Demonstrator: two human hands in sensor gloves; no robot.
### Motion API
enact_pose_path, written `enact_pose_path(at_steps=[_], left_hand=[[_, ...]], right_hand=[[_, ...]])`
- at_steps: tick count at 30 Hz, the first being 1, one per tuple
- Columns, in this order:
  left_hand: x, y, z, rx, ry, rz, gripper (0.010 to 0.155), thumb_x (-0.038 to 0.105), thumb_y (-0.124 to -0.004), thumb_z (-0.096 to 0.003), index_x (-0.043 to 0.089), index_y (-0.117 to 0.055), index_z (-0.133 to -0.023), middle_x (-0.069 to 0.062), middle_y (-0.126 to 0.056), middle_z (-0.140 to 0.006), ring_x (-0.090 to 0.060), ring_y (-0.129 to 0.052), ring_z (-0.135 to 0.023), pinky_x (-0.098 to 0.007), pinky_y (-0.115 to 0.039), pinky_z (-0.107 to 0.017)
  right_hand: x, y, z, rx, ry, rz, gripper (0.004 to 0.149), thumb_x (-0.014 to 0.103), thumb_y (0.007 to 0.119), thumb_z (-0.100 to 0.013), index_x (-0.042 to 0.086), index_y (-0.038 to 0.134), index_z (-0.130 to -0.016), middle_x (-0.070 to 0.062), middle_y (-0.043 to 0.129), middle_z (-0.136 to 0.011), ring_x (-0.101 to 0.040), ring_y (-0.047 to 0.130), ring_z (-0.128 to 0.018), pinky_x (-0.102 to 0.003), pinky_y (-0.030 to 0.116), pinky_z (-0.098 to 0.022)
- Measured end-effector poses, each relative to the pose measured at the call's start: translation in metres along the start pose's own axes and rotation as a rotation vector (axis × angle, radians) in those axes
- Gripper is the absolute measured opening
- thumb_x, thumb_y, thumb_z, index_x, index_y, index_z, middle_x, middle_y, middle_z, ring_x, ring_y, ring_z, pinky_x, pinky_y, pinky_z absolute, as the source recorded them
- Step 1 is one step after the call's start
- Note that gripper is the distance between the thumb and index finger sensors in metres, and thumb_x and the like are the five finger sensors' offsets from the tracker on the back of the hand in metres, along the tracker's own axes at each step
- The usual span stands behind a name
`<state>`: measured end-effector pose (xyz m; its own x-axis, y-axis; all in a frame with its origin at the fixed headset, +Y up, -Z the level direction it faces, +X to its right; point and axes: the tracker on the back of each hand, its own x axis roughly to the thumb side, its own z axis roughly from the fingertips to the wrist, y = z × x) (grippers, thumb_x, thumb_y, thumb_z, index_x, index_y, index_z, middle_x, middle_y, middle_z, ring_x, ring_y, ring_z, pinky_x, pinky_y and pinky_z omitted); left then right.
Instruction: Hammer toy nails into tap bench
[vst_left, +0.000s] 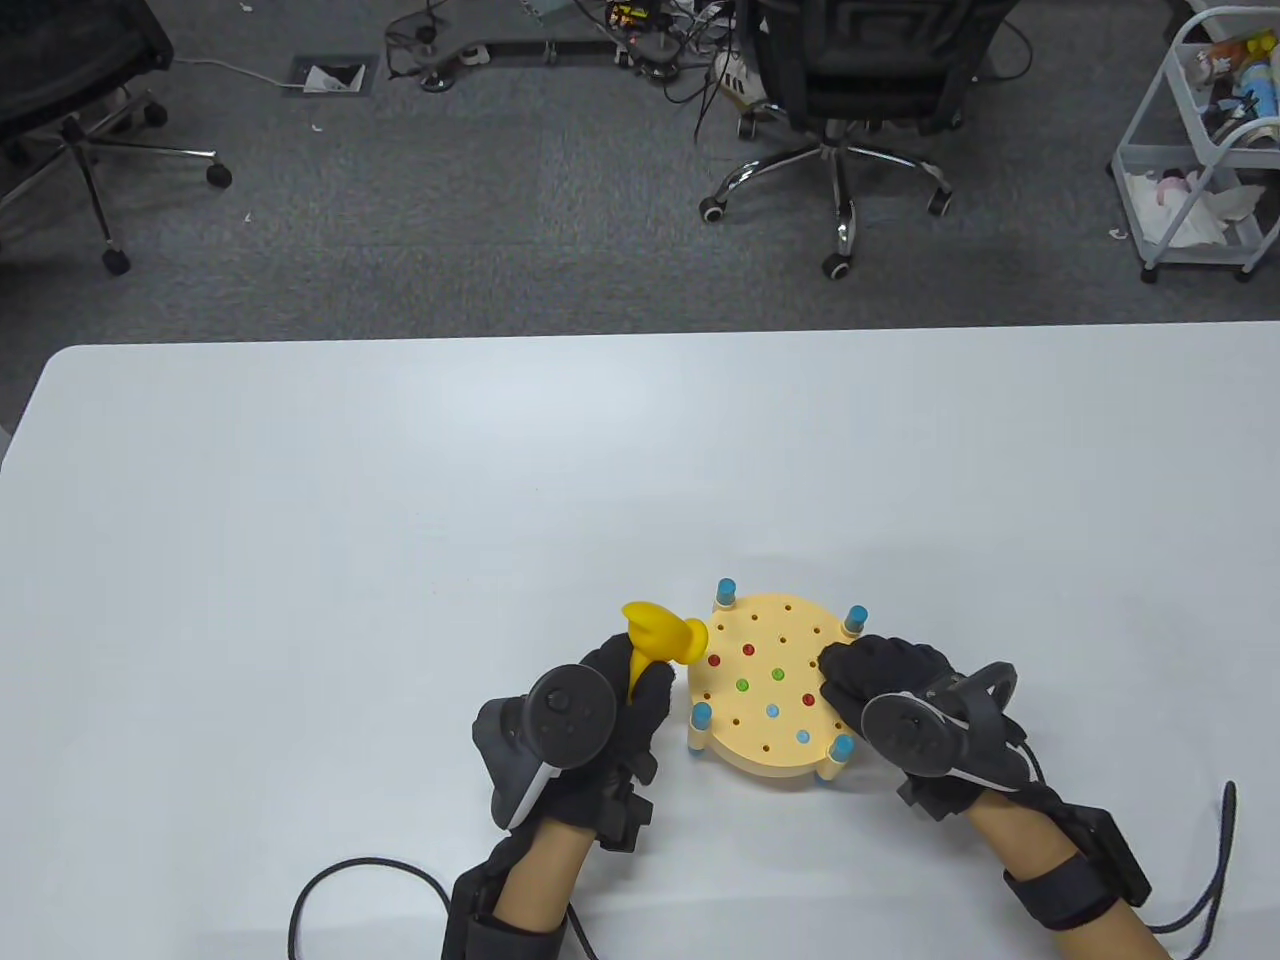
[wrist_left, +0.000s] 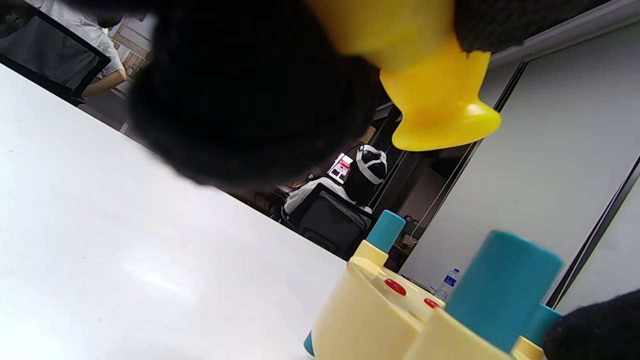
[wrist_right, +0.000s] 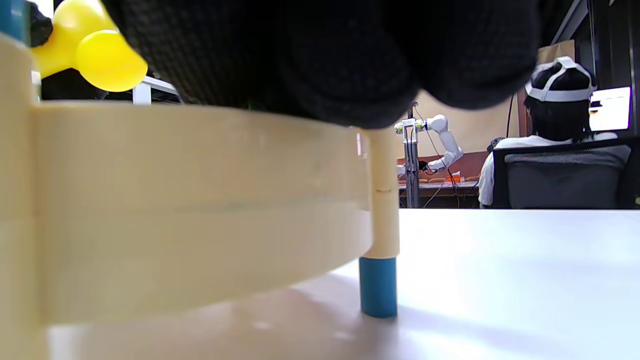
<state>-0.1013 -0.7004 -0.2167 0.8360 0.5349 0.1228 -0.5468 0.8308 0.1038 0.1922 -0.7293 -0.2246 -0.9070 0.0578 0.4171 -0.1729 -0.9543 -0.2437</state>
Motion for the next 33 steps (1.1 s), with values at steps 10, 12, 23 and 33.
enact_pose_path(at_steps=[10,12,23,33], left_hand=[[0.013,-0.001,0.005,0.028,-0.089,-0.033,0.064,0.057,-0.068,-0.0377,0.014,-0.081,-0.084,-0.013,-0.102,-0.047,-0.023,-0.103,-0.016,-0.033,-0.082,-0.009],[0.020,-0.001,0.007,0.041,-0.130,-0.058,0.064,0.057,-0.068,-0.0376,0.014,-0.082,-0.083,-0.012,-0.102,-0.047,-0.023,-0.103,-0.016,-0.033,-0.082,-0.009],[0.109,-0.024,0.019,0.001,-0.470,-0.497,0.064,0.057,-0.068,-0.0378,0.016,-0.082,-0.085,-0.012,-0.102,-0.050,-0.023,-0.104,-0.019,-0.034,-0.083,-0.012],[0.154,-0.076,-0.003,-0.165,-0.451,-0.895,0.063,0.057,-0.066,-0.0349,0.020,-0.081,-0.083,-0.008,-0.102,-0.049,-0.020,-0.105,-0.020,-0.033,-0.084,-0.012]], right_hand=[[-0.051,-0.006,-0.011,-0.092,0.292,-0.277,0.065,0.047,0.070,-0.042,0.017,0.065,-0.099,-0.012,0.081,-0.087,-0.020,0.093,-0.059,-0.041,0.080,-0.048],[-0.060,0.009,-0.019,0.021,0.282,-0.408,0.068,0.048,0.071,-0.042,0.018,0.062,-0.102,-0.013,0.078,-0.093,-0.023,0.091,-0.066,-0.042,0.077,-0.051],[-0.068,0.038,-0.021,0.120,0.288,-0.484,0.059,0.045,0.069,-0.043,0.019,0.068,-0.096,-0.011,0.083,-0.087,-0.022,0.093,-0.061,-0.042,0.078,-0.049],[-0.068,0.038,-0.020,0.123,0.293,-0.502,0.059,0.046,0.068,-0.043,0.019,0.070,-0.095,-0.011,0.084,-0.086,-0.022,0.094,-0.060,-0.041,0.078,-0.048]])
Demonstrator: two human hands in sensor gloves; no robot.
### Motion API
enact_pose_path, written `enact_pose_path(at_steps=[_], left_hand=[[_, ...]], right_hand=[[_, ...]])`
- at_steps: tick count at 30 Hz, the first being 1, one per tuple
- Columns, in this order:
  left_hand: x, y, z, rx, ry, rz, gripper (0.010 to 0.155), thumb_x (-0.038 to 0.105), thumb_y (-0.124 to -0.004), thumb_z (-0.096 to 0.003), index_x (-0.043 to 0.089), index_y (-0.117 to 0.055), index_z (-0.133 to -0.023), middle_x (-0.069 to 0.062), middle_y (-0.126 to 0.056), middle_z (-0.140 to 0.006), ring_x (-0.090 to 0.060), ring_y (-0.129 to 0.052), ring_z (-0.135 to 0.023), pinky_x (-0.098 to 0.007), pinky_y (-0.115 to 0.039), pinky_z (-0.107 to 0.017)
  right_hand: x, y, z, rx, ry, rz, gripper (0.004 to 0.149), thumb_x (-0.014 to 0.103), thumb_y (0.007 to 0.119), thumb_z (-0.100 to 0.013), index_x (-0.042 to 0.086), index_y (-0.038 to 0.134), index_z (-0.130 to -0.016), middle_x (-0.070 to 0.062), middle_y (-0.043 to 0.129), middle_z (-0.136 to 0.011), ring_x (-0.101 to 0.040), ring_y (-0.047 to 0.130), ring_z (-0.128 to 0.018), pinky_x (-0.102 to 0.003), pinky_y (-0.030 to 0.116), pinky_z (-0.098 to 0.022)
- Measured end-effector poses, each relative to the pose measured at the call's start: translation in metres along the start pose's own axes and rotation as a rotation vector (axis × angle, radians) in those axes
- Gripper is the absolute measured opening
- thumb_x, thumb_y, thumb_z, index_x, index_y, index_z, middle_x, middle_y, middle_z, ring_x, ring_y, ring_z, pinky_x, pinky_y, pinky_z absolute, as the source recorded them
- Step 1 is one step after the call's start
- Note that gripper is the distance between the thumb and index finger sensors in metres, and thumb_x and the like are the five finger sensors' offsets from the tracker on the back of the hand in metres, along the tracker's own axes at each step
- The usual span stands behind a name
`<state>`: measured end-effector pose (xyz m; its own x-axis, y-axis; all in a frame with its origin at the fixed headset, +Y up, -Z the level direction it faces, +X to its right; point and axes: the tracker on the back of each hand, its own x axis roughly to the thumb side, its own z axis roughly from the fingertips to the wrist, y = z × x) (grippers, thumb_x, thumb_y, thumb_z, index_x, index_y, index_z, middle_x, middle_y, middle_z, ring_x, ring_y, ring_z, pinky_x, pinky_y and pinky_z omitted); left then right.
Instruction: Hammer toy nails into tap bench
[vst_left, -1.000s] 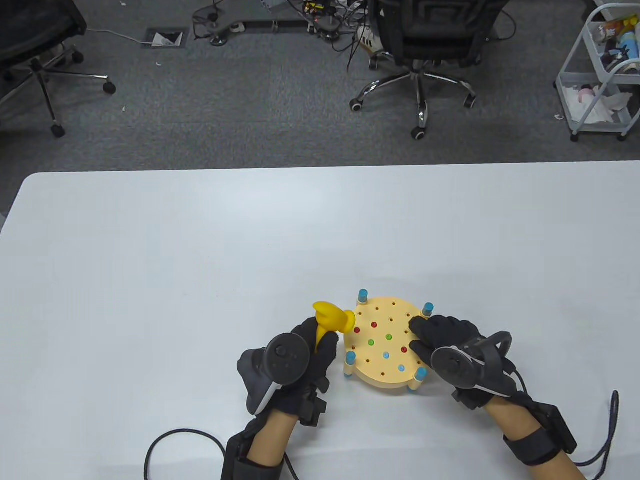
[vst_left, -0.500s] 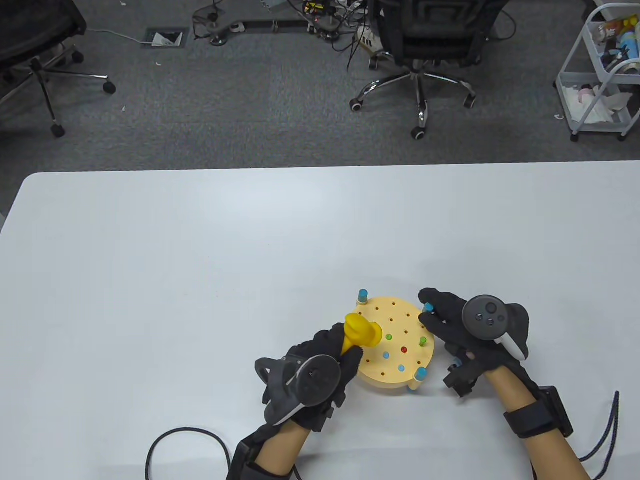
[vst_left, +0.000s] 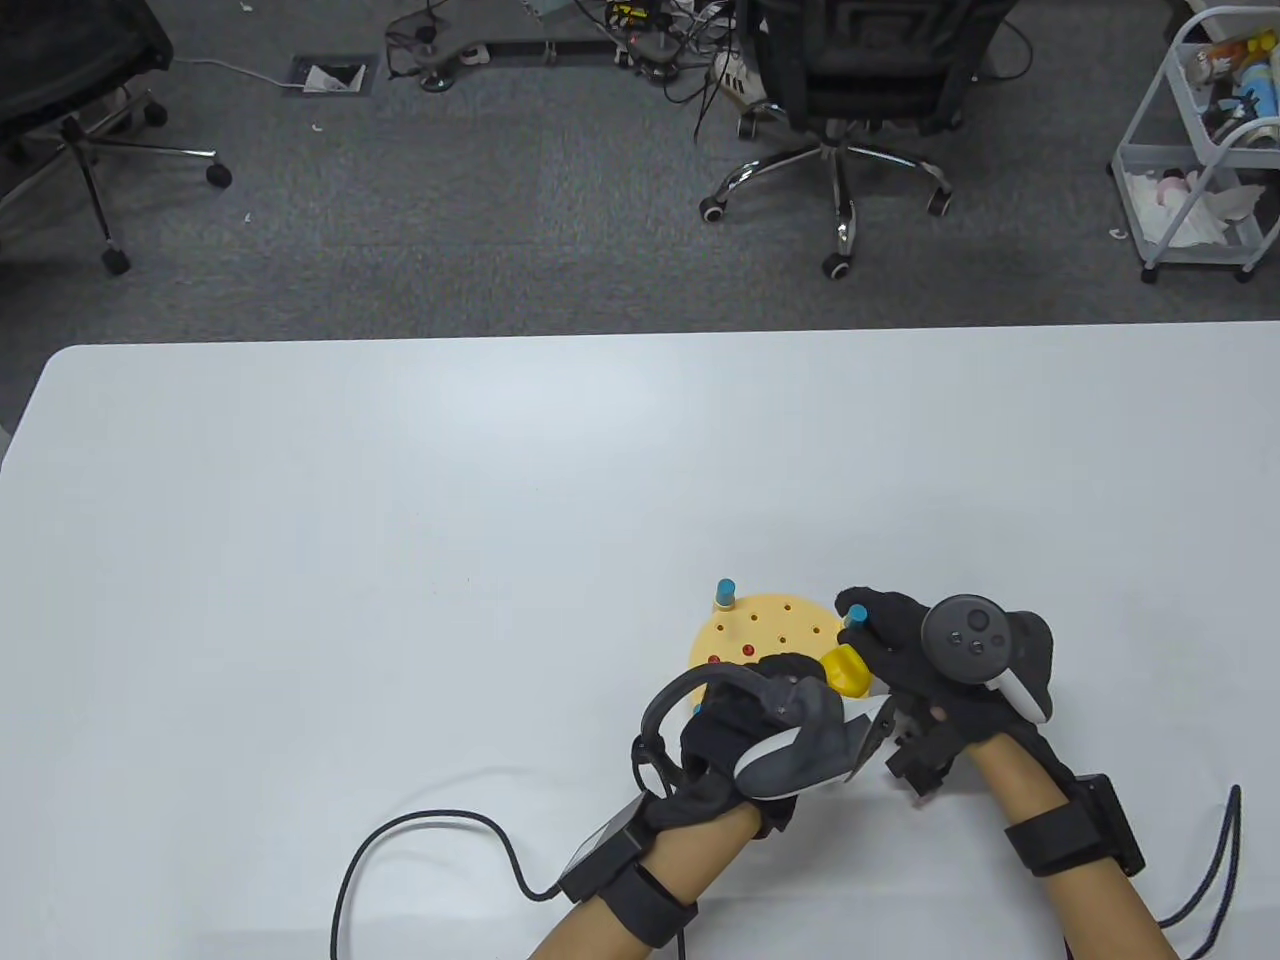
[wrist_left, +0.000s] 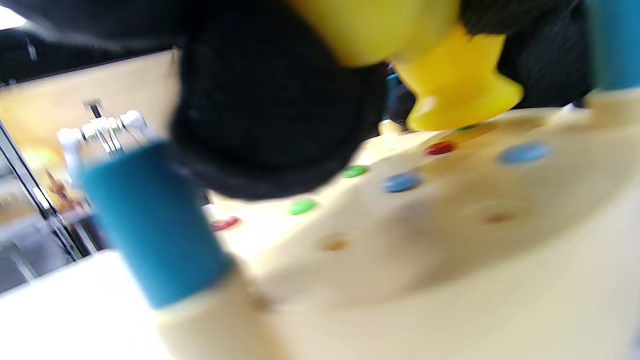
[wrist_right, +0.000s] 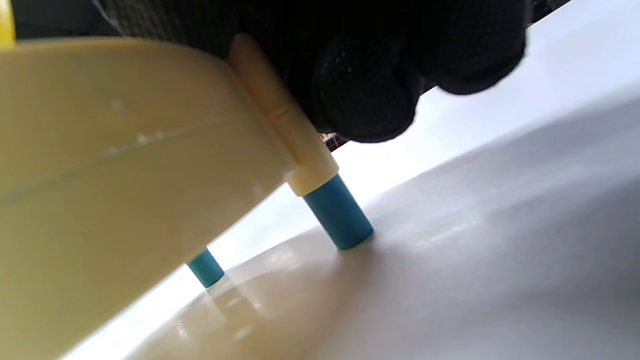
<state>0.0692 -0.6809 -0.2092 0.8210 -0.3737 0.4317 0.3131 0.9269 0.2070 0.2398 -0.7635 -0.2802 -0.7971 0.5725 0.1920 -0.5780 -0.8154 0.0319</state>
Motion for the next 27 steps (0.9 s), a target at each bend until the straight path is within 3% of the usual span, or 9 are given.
enact_pose_path(at_steps=[3,4,6,10,12,15,19,23,27], left_hand=[[-0.010,0.011,0.008,0.276,0.093,0.177,0.063,0.055,-0.070,-0.0352,0.016,-0.085,-0.082,-0.012,-0.104,-0.046,-0.024,-0.105,-0.016,-0.035,-0.083,-0.010],[-0.007,0.006,0.004,0.243,0.058,0.251,0.063,0.052,-0.076,-0.0334,0.012,-0.091,-0.080,-0.018,-0.106,-0.043,-0.029,-0.105,-0.012,-0.038,-0.082,-0.007],[0.006,-0.013,-0.010,-0.101,-0.001,0.115,0.063,0.053,-0.067,-0.0367,0.013,-0.081,-0.083,-0.014,-0.102,-0.047,-0.024,-0.104,-0.017,-0.036,-0.083,-0.010],[0.002,0.002,-0.001,0.191,0.048,0.109,0.063,0.055,-0.072,-0.0326,0.016,-0.090,-0.079,-0.013,-0.106,-0.042,-0.025,-0.105,-0.012,-0.036,-0.084,-0.008],[0.005,-0.008,-0.009,-0.124,0.071,0.110,0.063,0.055,-0.067,-0.0356,0.015,-0.081,-0.083,-0.012,-0.102,-0.048,-0.024,-0.104,-0.019,-0.036,-0.083,-0.013],[-0.007,0.006,-0.002,0.100,0.083,0.086,0.063,0.057,-0.065,-0.0356,0.019,-0.081,-0.083,-0.008,-0.102,-0.049,-0.021,-0.104,-0.021,-0.034,-0.084,-0.015],[-0.038,0.020,0.025,0.316,0.126,0.370,0.063,0.056,-0.067,-0.0360,0.017,-0.081,-0.084,-0.011,-0.102,-0.049,-0.023,-0.104,-0.020,-0.035,-0.083,-0.014],[-0.071,0.009,0.054,0.415,0.193,0.500,0.063,0.056,-0.067,-0.0365,0.017,-0.082,-0.084,-0.011,-0.102,-0.049,-0.023,-0.104,-0.020,-0.035,-0.083,-0.014],[-0.112,-0.017,0.075,0.353,0.326,0.609,0.063,0.057,-0.067,-0.0369,0.018,-0.081,-0.085,-0.011,-0.102,-0.050,-0.023,-0.104,-0.021,-0.035,-0.083,-0.015]], right_hand=[[0.001,0.000,0.000,-0.002,-0.002,0.019,0.059,0.047,0.068,-0.043,0.019,0.070,-0.095,-0.011,0.084,-0.086,-0.022,0.094,-0.060,-0.041,0.079,-0.048],[0.001,0.000,0.000,-0.004,-0.002,0.021,0.059,0.046,0.068,-0.043,0.019,0.070,-0.095,-0.011,0.084,-0.085,-0.022,0.094,-0.060,-0.041,0.079,-0.048],[0.001,0.000,0.000,-0.005,-0.002,0.023,0.059,0.046,0.068,-0.043,0.019,0.070,-0.095,-0.011,0.084,-0.085,-0.022,0.094,-0.060,-0.041,0.079,-0.048],[0.001,0.000,0.000,-0.006,-0.004,0.031,0.059,0.047,0.067,-0.043,0.019,0.070,-0.095,-0.011,0.084,-0.085,-0.022,0.094,-0.059,-0.041,0.079,-0.047],[0.001,0.001,0.000,-0.007,-0.003,0.027,0.059,0.047,0.067,-0.043,0.019,0.070,-0.095,-0.011,0.084,-0.085,-0.022,0.094,-0.059,-0.041,0.079,-0.048],[0.001,0.000,0.000,-0.001,-0.005,0.033,0.059,0.047,0.067,-0.043,0.019,0.070,-0.095,-0.011,0.084,-0.085,-0.022,0.094,-0.059,-0.041,0.079,-0.048],[-0.002,-0.012,0.004,0.031,-0.023,0.027,0.070,0.051,0.065,-0.043,0.013,0.063,-0.101,-0.015,0.080,-0.089,-0.024,0.092,-0.062,-0.043,0.078,-0.048],[-0.010,-0.040,0.020,0.023,0.046,0.077,0.066,0.048,0.072,-0.042,0.012,0.068,-0.098,-0.016,0.084,-0.084,-0.024,0.094,-0.057,-0.043,0.079,-0.046],[-0.017,-0.039,0.045,0.215,0.149,0.405,0.057,0.045,0.075,-0.042,0.015,0.075,-0.090,-0.010,0.091,-0.074,-0.019,0.097,-0.047,-0.039,0.082,-0.041]])
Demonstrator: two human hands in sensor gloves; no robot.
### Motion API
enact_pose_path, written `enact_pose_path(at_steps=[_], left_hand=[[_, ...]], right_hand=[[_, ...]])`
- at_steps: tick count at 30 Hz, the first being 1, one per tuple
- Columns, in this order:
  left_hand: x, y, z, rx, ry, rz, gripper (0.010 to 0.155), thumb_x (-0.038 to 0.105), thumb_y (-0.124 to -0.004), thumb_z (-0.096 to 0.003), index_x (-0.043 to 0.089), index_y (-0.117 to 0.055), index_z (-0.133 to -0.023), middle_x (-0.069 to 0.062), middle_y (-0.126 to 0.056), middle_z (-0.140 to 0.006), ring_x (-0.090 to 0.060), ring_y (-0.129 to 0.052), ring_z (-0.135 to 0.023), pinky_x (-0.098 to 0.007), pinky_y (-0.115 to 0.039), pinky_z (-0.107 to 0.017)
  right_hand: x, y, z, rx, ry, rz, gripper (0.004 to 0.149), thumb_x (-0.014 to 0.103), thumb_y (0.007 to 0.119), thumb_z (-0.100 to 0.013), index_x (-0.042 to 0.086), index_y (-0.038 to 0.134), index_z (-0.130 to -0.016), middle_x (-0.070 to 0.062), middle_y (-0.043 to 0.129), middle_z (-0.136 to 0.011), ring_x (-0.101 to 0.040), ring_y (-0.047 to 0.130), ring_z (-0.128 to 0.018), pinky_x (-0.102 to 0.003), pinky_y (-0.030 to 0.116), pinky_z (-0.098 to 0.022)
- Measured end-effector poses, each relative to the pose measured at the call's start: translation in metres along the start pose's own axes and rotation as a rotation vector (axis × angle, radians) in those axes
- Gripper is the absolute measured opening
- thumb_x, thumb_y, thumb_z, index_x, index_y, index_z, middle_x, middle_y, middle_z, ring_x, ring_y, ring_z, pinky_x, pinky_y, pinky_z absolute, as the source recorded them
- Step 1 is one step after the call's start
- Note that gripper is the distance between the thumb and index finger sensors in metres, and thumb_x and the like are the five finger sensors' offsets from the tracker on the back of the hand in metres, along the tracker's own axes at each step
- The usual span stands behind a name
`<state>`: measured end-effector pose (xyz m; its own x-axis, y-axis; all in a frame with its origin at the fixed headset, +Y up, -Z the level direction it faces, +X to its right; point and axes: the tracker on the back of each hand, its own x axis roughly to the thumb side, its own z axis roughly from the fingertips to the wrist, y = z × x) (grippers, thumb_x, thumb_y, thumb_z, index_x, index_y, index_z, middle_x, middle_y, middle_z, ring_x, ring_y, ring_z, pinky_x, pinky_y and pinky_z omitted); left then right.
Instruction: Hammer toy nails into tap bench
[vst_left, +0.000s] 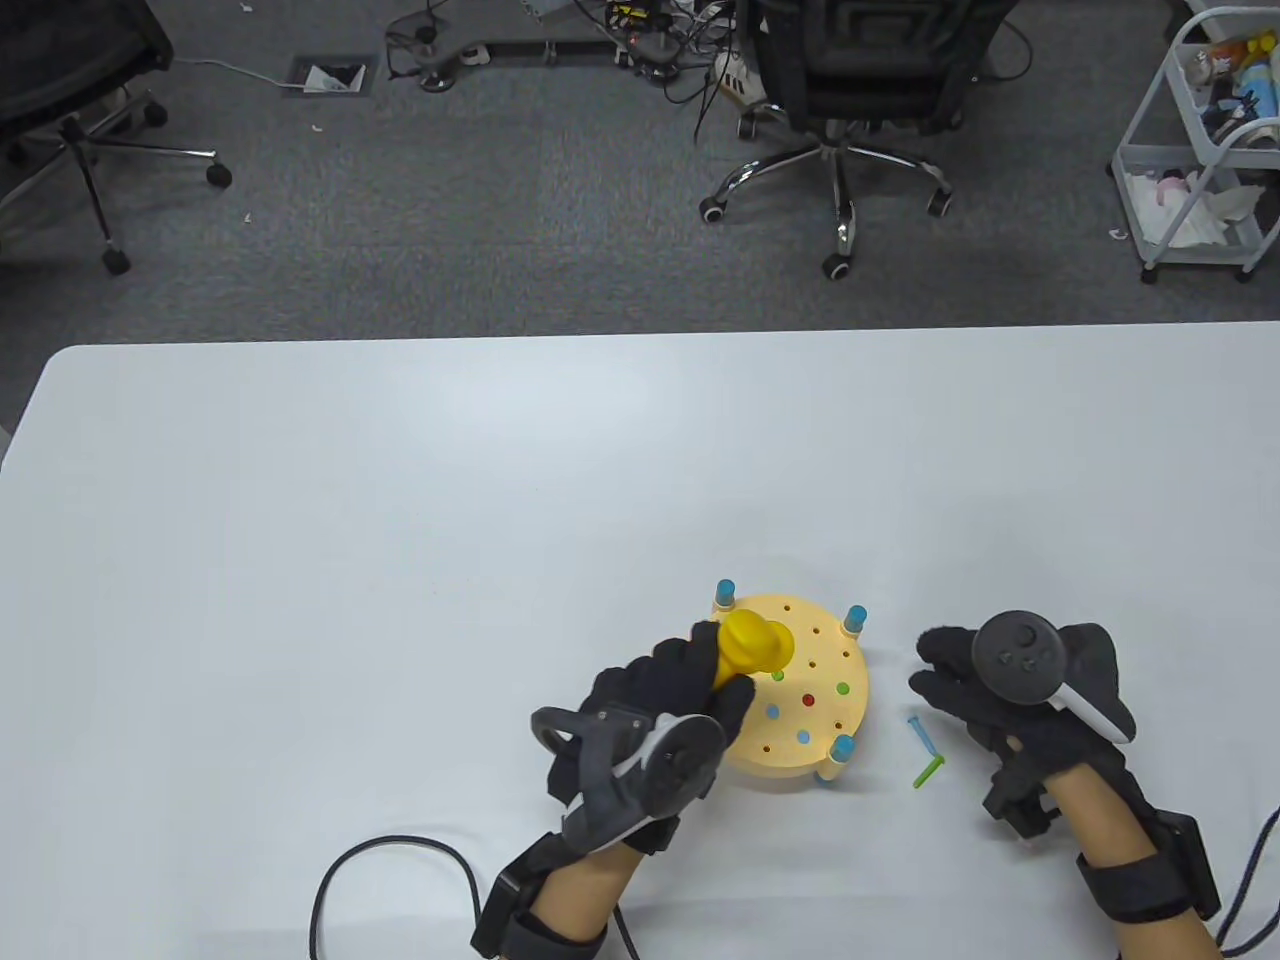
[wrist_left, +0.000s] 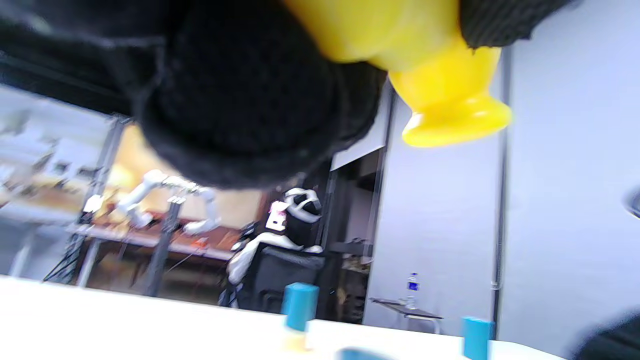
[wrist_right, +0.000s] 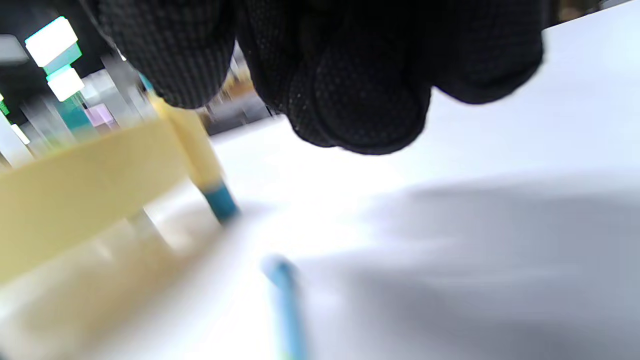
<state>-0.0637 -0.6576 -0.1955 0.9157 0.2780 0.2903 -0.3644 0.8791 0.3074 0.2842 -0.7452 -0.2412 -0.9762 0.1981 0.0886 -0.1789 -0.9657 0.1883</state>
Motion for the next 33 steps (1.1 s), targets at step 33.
enact_pose_path(at_steps=[33], left_hand=[[-0.072,-0.021,-0.002,-0.148,0.261,0.213,0.064,0.057,-0.068,-0.0372,0.016,-0.082,-0.085,-0.012,-0.102,-0.049,-0.024,-0.103,-0.020,-0.035,-0.082,-0.015]], right_hand=[[0.012,0.038,-0.011,-0.076,0.163,0.049,0.042,0.035,0.071,-0.043,0.022,0.078,-0.082,-0.007,0.091,-0.063,-0.008,0.091,-0.031,-0.035,0.085,-0.036]])
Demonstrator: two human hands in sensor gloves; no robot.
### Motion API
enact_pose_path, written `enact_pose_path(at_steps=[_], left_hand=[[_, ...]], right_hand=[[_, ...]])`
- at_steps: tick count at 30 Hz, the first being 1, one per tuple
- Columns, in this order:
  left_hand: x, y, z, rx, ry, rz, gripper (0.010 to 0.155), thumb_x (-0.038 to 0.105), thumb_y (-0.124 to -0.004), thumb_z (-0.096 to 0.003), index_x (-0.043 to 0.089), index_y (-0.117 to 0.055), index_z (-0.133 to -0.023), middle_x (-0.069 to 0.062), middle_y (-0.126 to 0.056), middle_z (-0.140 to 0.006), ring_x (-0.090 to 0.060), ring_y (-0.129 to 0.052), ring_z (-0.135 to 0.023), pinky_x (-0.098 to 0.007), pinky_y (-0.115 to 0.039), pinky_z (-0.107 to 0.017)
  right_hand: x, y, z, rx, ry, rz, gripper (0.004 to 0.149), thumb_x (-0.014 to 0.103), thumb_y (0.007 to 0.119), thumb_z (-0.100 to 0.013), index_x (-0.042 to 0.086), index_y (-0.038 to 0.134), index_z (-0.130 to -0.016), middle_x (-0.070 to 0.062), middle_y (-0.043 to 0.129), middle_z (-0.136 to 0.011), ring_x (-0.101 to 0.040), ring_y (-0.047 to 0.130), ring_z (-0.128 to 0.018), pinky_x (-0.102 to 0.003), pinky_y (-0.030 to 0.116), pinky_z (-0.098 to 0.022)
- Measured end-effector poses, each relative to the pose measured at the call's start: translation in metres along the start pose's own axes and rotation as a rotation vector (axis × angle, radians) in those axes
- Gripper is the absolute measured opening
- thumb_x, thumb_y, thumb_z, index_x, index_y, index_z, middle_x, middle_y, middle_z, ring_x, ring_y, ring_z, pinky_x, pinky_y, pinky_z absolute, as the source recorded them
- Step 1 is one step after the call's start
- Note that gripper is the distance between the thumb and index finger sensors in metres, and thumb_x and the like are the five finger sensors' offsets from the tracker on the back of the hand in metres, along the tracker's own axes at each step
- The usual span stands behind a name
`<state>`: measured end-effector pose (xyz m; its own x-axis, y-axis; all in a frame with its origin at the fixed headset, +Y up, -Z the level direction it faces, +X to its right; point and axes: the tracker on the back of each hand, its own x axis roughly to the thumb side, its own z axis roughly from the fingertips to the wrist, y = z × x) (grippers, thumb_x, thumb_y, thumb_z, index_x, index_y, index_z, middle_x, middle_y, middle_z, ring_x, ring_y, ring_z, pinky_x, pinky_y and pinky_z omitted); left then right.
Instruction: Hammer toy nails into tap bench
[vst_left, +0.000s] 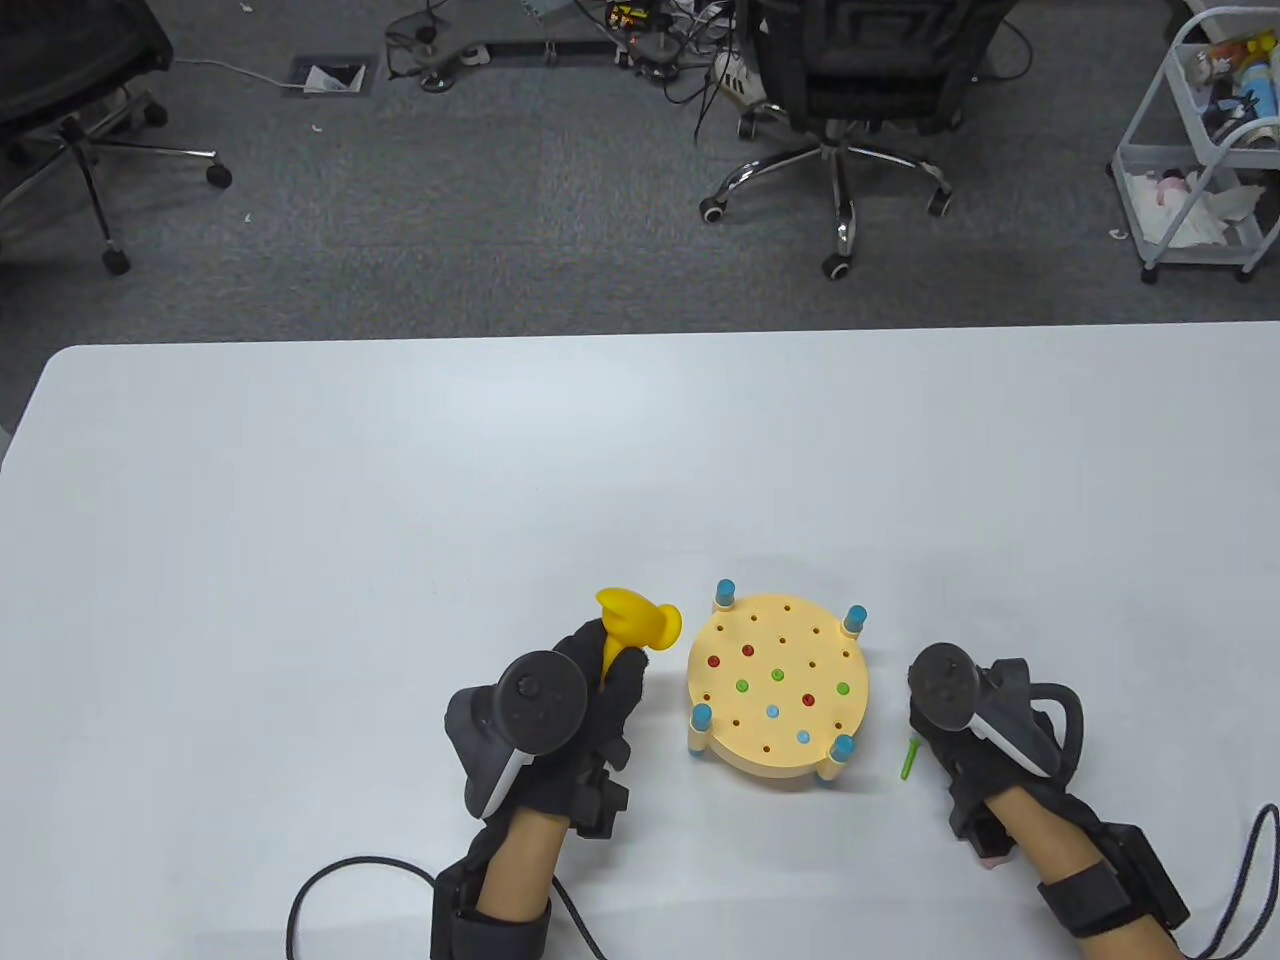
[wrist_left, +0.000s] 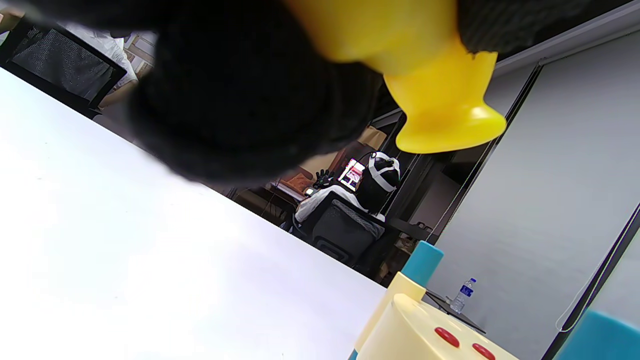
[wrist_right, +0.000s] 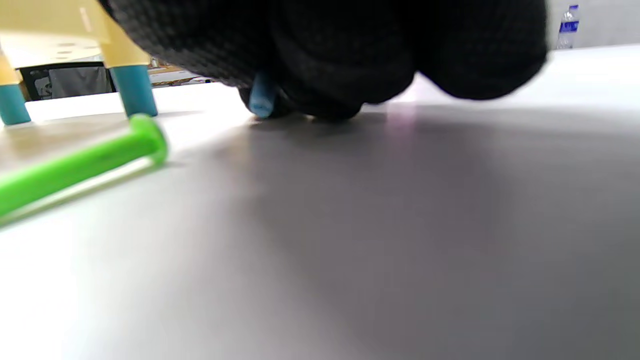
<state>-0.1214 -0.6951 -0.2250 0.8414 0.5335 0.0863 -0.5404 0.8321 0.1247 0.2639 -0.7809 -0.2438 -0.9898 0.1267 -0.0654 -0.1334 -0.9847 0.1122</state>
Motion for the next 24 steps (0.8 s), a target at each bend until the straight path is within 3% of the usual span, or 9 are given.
enact_pose_path(at_steps=[6,12,20,24], left_hand=[[0.000,0.000,0.000,-0.012,0.000,-0.005,0.064,0.057,-0.068,-0.0371,0.016,-0.082,-0.084,-0.012,-0.102,-0.049,-0.024,-0.103,-0.020,-0.035,-0.082,-0.015],[0.001,-0.001,0.000,-0.015,-0.004,-0.007,0.064,0.057,-0.068,-0.0372,0.016,-0.082,-0.085,-0.012,-0.102,-0.049,-0.024,-0.103,-0.020,-0.035,-0.082,-0.015],[0.001,-0.002,-0.001,-0.021,-0.008,-0.014,0.064,0.057,-0.068,-0.0372,0.016,-0.082,-0.085,-0.012,-0.102,-0.049,-0.024,-0.103,-0.020,-0.035,-0.082,-0.015],[0.001,-0.002,-0.001,-0.023,-0.007,-0.009,0.064,0.057,-0.068,-0.0372,0.016,-0.082,-0.084,-0.012,-0.102,-0.049,-0.025,-0.103,-0.020,-0.035,-0.082,-0.015]], right_hand=[[-0.011,-0.004,-0.003,0.023,-0.009,-0.147,0.043,0.036,0.073,-0.042,0.019,0.079,-0.081,-0.005,0.092,-0.061,-0.008,0.092,-0.030,-0.035,0.085,-0.035],[-0.014,-0.031,0.009,-0.088,-0.053,-0.306,0.042,0.038,0.075,-0.042,0.019,0.080,-0.079,-0.004,0.094,-0.059,-0.008,0.093,-0.029,-0.034,0.086,-0.034],[-0.003,-0.069,0.032,-0.296,-0.235,-0.503,0.043,0.037,0.078,-0.041,0.020,0.081,-0.080,-0.004,0.095,-0.061,-0.009,0.096,-0.031,-0.034,0.086,-0.034],[0.020,-0.084,0.030,-0.299,-0.294,-0.471,0.042,0.037,0.079,-0.041,0.020,0.082,-0.079,-0.003,0.095,-0.062,-0.009,0.097,-0.031,-0.034,0.087,-0.034]])
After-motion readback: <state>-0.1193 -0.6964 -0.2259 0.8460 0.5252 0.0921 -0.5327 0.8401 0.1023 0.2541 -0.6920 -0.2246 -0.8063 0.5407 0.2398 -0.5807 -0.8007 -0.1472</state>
